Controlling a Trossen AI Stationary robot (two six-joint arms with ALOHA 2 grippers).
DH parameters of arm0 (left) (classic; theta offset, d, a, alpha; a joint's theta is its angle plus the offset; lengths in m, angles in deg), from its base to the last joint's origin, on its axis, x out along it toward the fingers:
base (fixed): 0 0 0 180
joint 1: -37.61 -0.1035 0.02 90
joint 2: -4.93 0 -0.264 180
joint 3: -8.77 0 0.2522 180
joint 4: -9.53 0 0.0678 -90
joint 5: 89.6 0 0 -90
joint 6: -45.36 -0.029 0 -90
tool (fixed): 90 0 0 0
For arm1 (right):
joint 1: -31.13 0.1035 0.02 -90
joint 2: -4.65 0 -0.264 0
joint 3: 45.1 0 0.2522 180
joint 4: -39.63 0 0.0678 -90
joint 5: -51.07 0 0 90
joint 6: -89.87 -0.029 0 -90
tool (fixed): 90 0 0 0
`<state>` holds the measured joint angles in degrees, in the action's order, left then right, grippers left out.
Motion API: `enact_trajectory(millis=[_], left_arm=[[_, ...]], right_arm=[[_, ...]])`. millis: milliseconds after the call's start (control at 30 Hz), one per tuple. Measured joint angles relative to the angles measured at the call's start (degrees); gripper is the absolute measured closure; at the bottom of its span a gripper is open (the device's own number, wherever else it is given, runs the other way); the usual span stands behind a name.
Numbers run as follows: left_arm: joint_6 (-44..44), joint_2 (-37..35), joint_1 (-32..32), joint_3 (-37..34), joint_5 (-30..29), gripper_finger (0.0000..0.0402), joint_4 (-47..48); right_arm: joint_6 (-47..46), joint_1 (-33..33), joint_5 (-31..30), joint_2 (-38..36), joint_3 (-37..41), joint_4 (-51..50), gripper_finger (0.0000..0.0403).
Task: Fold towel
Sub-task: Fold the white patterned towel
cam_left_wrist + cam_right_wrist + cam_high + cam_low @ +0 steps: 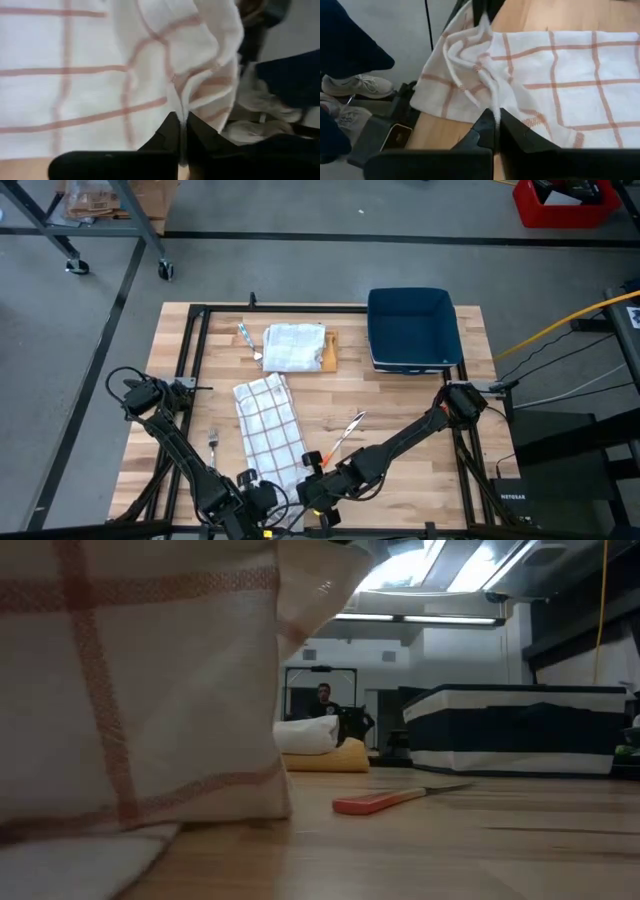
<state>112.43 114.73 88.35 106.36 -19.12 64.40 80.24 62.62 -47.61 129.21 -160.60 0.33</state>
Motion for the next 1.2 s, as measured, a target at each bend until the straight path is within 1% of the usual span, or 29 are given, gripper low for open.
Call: enact_trajectory(millis=[67, 200, 367, 500, 733, 867, 1067, 1200], left_arm=[[0.5, 0.0, 0.0, 1.3, -1.2, 0.04, 3.8], [4.8, 0.0, 0.0, 2.9, -4.9, 0.0401, 11.4], [11.0, 0.0, 0.0, 4.4, -7.7, 0.0401, 22.2], [14.9, 0.0, -0.2, 4.5, -8.3, 0.0401, 30.2], [15.5, 0.0, -1.9, 4.4, -9.1, 0.0401, 41.9], [15.2, -0.1, -3.3, 2.5, -9.7, 0.0401, 43.5], [15.0, -0.1, -5.2, -1.8, -9.7, 0.0383, 44.0], [15.0, -0.1, -6.6, -4.9, -9.7, 0.0382, 43.9]], right_arm=[[0.1, -0.4, -1.6, 0.0, 0.0, 0.0, 0.0393], [0.1, -1.9, -5.3, 0.0, 0.0, 0.0, 0.0389], [0.1, -4.2, -5.4, 0.0, 0.0, 0.0, 0.0386], [0.1, -6.7, -5.4, 0.0, 0.0, -0.1, 0.0385], [0.7, -11.6, -5.5, 0.0, 0.0, -0.5, 0.0384], [0.9, -14.1, -5.3, 0.0, 0.0, -1.9, 0.0384], [1.4, -16.3, -5.2, 0.0, 0.0, -2.1, 0.0384], [5.0, -17.5, -5.3, 0.0, 0.0, -2.0, 0.0384]])
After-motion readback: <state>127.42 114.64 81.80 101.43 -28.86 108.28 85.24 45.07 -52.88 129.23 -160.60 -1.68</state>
